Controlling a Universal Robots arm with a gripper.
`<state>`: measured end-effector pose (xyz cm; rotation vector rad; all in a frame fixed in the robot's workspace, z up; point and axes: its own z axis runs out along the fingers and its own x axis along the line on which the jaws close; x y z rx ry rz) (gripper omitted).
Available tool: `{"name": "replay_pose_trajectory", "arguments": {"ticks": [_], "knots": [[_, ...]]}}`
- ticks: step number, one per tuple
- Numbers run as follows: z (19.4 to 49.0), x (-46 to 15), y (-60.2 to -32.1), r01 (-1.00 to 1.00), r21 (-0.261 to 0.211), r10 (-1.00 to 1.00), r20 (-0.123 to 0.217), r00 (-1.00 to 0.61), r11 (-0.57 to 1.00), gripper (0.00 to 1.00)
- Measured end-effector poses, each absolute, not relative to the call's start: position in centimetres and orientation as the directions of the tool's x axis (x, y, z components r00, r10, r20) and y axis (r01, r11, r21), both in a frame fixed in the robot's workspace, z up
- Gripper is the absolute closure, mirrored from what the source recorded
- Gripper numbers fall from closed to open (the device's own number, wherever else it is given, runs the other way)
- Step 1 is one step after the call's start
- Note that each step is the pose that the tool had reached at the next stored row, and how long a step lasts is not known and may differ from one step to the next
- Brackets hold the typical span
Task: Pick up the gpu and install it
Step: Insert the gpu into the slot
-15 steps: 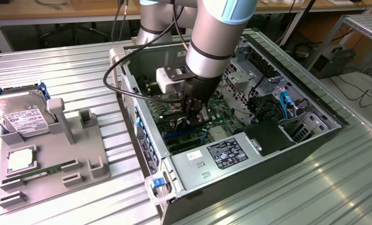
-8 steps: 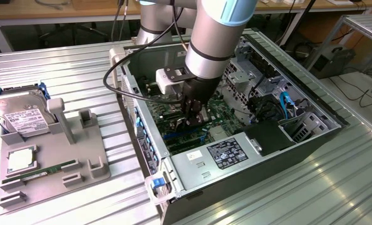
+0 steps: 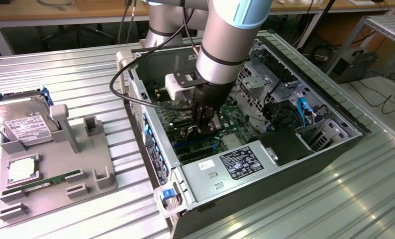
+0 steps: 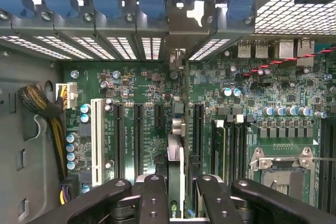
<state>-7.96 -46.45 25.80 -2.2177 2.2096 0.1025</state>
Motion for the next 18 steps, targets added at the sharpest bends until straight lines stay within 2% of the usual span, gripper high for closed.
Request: {"name": "replay_pose_trajectory", "arguments": {"ticks": [18], "knots": [[25.30,-8.21,-46.42,-0.999,0.039,-0.999,-0.053,0.003,-0.005,0.74]]}}
